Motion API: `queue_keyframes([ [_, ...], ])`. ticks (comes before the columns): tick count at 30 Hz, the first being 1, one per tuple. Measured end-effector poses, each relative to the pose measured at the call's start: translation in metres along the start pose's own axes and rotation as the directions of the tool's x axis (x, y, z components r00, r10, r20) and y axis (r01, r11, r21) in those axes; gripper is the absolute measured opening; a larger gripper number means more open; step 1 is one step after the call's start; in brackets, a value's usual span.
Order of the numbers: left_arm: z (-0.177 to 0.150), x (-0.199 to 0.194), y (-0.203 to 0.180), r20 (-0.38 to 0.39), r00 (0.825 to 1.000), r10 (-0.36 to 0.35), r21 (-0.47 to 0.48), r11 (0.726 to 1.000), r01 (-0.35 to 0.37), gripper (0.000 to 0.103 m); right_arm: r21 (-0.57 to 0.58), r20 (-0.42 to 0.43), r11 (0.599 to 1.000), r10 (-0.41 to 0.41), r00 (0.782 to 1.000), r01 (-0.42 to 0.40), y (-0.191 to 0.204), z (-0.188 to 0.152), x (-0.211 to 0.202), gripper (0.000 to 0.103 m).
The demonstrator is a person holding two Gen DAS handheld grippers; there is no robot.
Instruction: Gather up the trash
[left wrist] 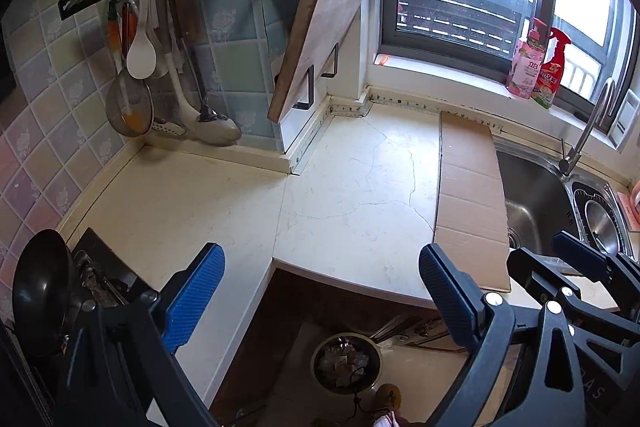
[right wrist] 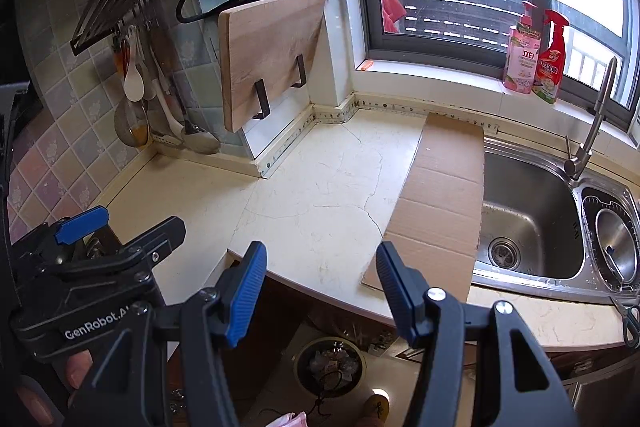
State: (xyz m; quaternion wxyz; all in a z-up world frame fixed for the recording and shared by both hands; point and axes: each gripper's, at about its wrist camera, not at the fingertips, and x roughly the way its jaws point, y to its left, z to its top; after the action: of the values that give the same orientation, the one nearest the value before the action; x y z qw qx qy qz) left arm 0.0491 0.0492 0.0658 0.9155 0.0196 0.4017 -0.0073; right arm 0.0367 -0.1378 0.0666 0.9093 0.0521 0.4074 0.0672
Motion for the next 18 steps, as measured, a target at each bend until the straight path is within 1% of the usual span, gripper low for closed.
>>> queue_keyframes([
  [18, -0.0011, 0.0020, 0.0006, -0.005, 1.000, -0.001, 0.001, 1.000, 0.001, 0.097, -0.001, -0.003, 1.000, -0.005, 1.000, 0.005, 0.0008, -0.0012, 0.0006, 0.058],
])
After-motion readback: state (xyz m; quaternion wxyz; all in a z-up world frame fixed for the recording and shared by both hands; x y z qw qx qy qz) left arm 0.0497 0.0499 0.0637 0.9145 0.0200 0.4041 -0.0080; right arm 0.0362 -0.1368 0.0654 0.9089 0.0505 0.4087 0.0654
